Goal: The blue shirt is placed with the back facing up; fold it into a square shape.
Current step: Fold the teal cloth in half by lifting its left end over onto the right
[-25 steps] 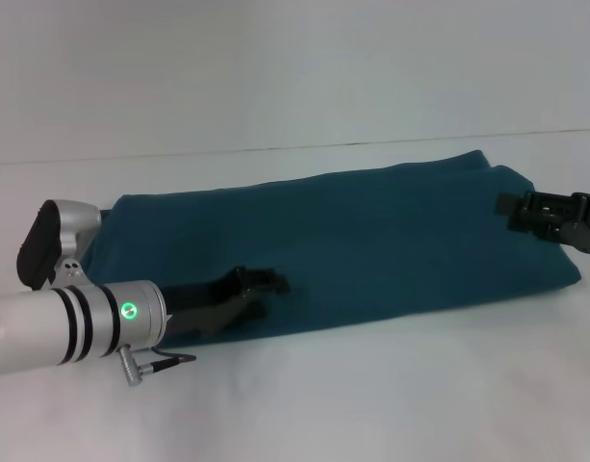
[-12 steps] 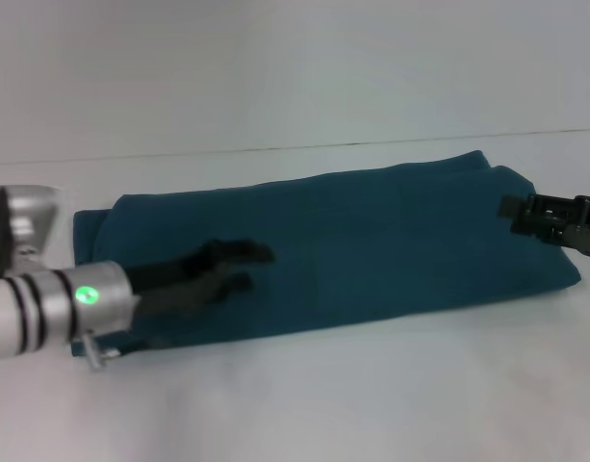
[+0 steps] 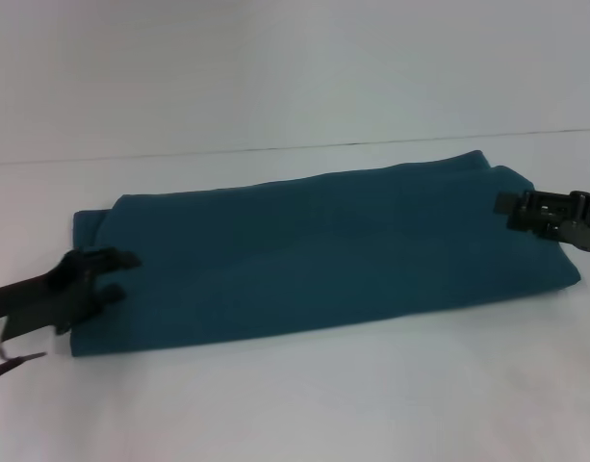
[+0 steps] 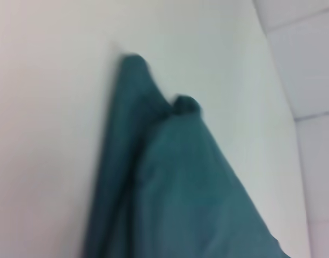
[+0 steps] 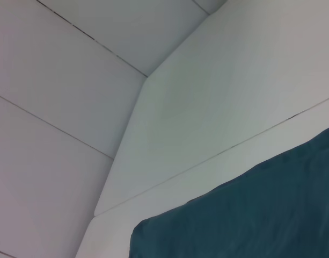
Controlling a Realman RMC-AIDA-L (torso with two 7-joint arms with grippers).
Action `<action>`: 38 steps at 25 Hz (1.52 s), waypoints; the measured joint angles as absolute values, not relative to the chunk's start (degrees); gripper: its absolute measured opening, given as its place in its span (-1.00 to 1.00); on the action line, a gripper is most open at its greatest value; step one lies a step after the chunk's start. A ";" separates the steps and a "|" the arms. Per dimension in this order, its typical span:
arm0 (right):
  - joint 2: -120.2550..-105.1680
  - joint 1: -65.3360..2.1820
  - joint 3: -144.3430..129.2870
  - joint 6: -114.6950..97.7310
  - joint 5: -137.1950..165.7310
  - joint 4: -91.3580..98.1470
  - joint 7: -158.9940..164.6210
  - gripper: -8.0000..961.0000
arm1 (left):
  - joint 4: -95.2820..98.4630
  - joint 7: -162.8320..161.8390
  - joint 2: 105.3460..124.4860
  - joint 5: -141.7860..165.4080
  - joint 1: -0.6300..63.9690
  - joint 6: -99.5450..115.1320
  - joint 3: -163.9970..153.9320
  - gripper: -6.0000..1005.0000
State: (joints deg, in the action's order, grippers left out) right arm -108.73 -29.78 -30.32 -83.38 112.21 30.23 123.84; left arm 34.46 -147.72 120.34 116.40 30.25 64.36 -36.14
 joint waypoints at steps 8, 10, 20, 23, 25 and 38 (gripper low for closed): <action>-108.65 -29.80 -30.33 -83.00 112.24 30.23 123.91 0.28 | 33.85 -147.93 119.93 122.47 29.72 62.54 -32.30 0.18; -108.67 -29.84 -30.33 -82.96 112.24 30.23 123.93 0.28 | 33.67 -148.18 119.92 123.45 29.79 62.17 -32.22 0.18; -108.61 -29.97 -30.32 -82.93 112.23 30.23 124.16 0.28 | 37.58 -148.34 119.39 121.83 30.89 65.90 -28.96 0.20; -108.62 -30.01 -30.32 -82.79 112.24 30.23 124.15 0.28 | 35.74 -147.83 118.89 122.33 32.89 63.58 -29.75 0.21; -108.62 -30.06 -30.32 -82.64 112.24 30.23 124.14 0.28 | 33.81 -147.47 118.41 122.87 34.38 61.31 -31.42 0.21; -108.56 -30.25 -30.32 -82.35 112.23 30.23 124.17 0.28 | 31.03 -146.43 118.27 123.13 35.44 53.10 -35.51 0.24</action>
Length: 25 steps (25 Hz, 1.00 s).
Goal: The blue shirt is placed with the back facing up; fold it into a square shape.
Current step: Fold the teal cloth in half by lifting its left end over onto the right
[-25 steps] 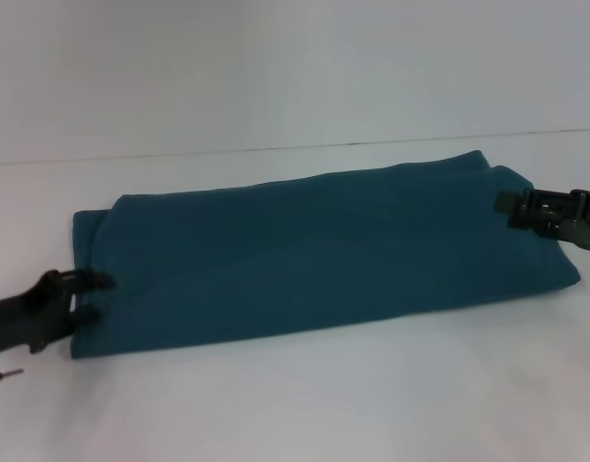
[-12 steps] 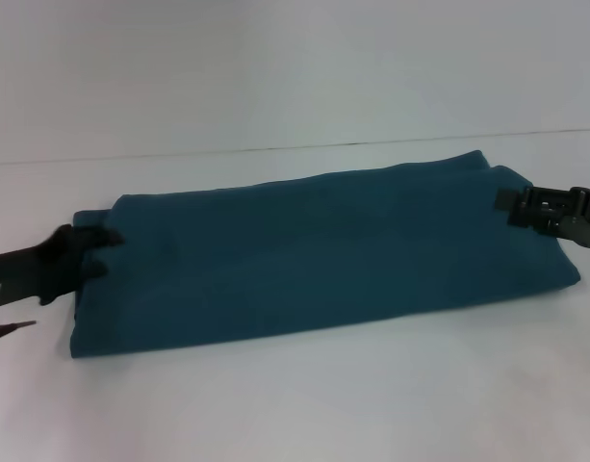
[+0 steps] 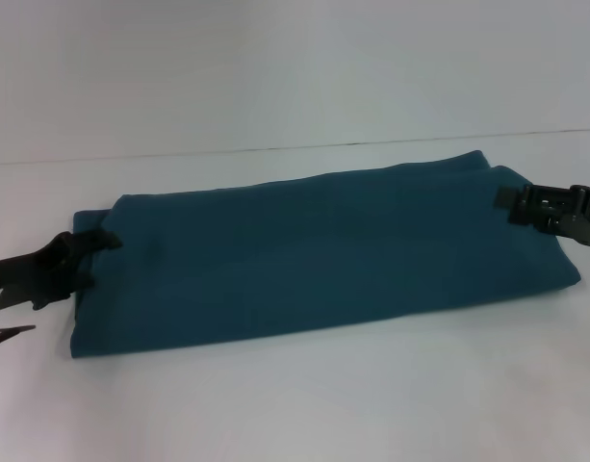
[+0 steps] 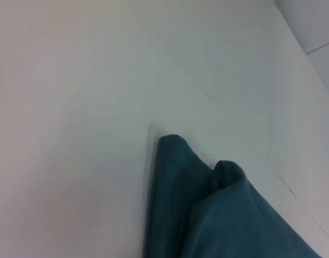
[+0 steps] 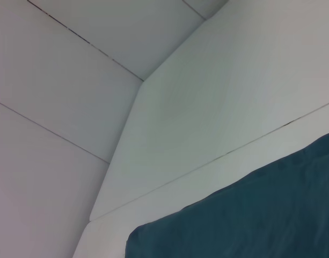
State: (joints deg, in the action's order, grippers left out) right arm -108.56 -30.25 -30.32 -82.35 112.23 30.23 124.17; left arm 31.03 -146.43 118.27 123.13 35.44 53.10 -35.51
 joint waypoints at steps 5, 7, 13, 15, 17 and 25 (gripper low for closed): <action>-108.54 -30.23 -30.32 -82.40 112.24 30.23 124.19 0.28 | 30.93 -146.55 118.41 123.19 35.10 52.62 -35.56 0.50; -108.54 -30.23 -30.32 -82.45 112.23 30.23 124.19 0.28 | 30.84 -146.48 118.45 123.21 35.04 52.51 -35.63 0.55; -108.54 -30.23 -30.32 -82.56 112.23 30.24 124.19 0.28 | 31.80 -145.30 118.40 123.24 34.85 54.52 -35.85 0.54; -108.45 -30.23 -30.32 -82.60 112.23 30.27 124.19 0.28 | 33.99 -143.28 118.19 123.27 34.41 57.31 -35.95 0.54; -108.27 -30.25 -30.46 -82.68 112.24 30.38 124.19 0.28 | 37.09 -140.79 118.08 123.32 33.59 60.07 -35.98 0.54; -108.02 -30.32 -31.12 -82.39 113.67 30.81 124.67 0.28 | 40.66 -134.75 117.80 129.70 32.70 61.96 -35.66 0.55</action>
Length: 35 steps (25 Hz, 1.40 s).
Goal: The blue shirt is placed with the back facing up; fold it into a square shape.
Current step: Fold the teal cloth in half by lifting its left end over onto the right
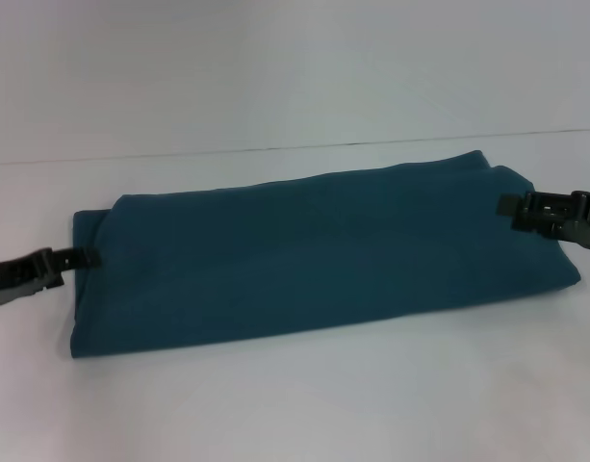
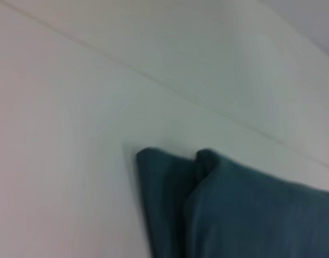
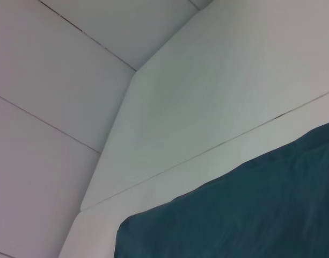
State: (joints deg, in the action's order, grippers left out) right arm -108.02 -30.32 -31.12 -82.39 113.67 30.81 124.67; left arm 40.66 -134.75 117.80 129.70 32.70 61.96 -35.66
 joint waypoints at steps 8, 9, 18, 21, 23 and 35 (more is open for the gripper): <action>-108.01 -30.33 -31.12 -82.17 113.73 30.75 124.44 0.28 | 39.87 -137.12 118.73 130.81 32.60 58.46 -35.92 0.54; -108.01 -30.33 -31.11 -82.17 113.73 30.71 124.39 0.28 | 39.38 -137.16 118.76 130.82 32.70 57.81 -35.92 0.54; -108.01 -30.32 -31.09 -82.10 113.73 30.67 124.21 0.28 | 38.19 -136.58 118.74 131.27 33.34 55.49 -37.07 0.53; -108.01 -30.30 -31.11 -82.09 113.73 30.67 124.19 0.28 | 38.19 -136.57 118.80 131.33 33.37 54.98 -37.40 0.52; -108.01 -30.26 -31.10 -82.09 113.73 30.67 124.19 0.28 | 38.19 -136.57 118.95 131.38 33.37 54.73 -37.50 0.52; -108.01 -30.31 -31.11 -81.90 113.73 30.68 124.18 0.28 | 37.61 -136.45 119.01 132.01 33.52 54.48 -37.53 0.52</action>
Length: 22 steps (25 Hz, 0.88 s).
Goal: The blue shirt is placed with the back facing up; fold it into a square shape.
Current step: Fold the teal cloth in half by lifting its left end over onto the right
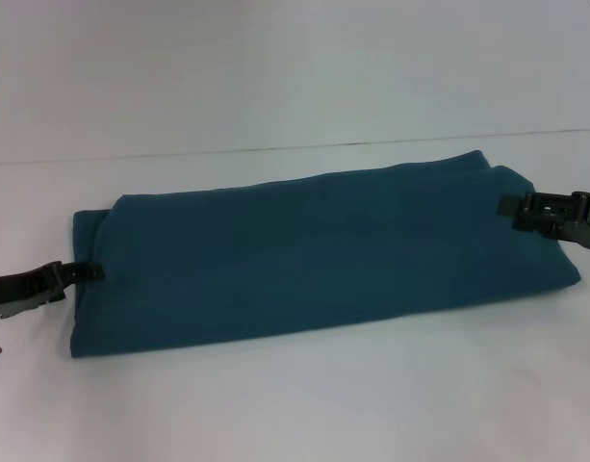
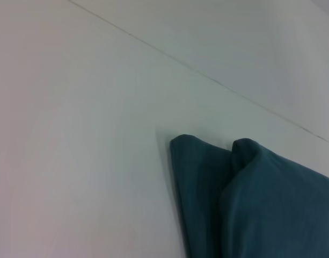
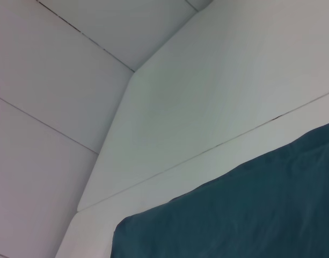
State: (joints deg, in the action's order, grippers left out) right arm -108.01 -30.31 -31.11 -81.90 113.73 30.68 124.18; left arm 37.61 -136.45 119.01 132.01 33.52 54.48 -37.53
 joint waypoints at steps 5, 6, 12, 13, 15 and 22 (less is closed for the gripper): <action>-108.01 -30.33 -31.12 -81.71 113.73 30.62 124.19 0.28 | 36.92 -136.40 118.97 132.02 33.59 54.12 -38.15 0.52; -108.01 -30.31 -31.12 -81.66 113.72 30.61 124.19 0.28 | 36.87 -136.40 118.96 132.01 33.61 54.02 -38.42 0.52; -108.08 -30.27 -31.12 -81.63 113.73 30.51 124.19 0.28 | 36.61 -136.41 119.17 131.98 33.78 54.00 -39.11 0.52; -108.08 -30.25 -31.11 -81.63 113.73 30.50 124.19 0.28 | 36.55 -136.45 119.20 131.89 33.84 54.15 -39.45 0.52; -108.10 -30.20 -31.12 -81.62 113.73 30.49 124.19 0.28 | 36.53 -136.65 119.34 131.65 33.98 54.53 -40.26 0.52; -108.10 -30.18 -31.11 -81.55 113.73 30.49 124.19 0.28 | 36.15 -136.55 120.63 131.72 35.70 57.06 -41.49 0.44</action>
State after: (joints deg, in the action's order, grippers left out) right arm -108.10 -30.18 -31.11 -81.55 113.73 30.49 124.19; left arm 36.15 -136.55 120.63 131.72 35.70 57.06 -41.49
